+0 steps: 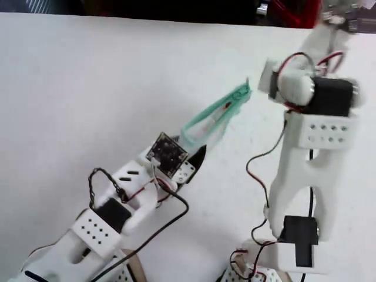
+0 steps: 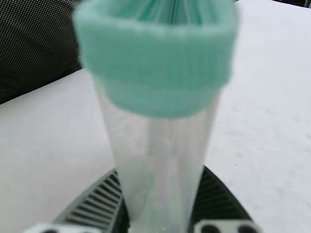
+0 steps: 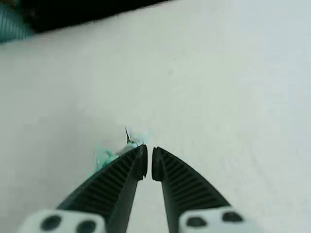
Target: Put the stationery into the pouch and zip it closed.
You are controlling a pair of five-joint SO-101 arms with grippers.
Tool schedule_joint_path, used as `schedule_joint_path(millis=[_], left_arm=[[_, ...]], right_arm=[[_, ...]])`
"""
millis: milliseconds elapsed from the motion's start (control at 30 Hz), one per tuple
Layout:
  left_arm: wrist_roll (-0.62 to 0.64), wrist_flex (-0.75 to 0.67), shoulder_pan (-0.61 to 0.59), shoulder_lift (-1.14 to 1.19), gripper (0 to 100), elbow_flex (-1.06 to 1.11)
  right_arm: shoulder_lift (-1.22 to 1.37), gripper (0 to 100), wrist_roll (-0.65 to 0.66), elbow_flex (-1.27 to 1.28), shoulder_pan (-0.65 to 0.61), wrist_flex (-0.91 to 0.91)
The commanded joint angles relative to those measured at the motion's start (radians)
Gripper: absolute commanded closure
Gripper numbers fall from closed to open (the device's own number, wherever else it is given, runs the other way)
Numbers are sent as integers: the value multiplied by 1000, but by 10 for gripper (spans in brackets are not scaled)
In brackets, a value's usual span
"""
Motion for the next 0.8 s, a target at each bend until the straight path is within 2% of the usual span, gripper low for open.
schedule_joint_path(millis=[0,100,233,400,467,767], left_arm=[[-5,-17,-12,-1,880,-12],[-5,-17,-12,-1,880,-12],[0,-35,-47,-1,880,-12],[2,-87,-102,-1,880,-8],[2,-87,-107,-1,880,-9],[0,-87,-99,-1,880,-8]], right_arm=[[-58,974,155,46,-67,-1],[-136,918,124,-6,-125,2],[-254,699,6,-11,-260,5],[-292,708,-40,49,-516,5],[-292,708,-54,69,-582,5],[-289,674,-109,133,-604,4]])
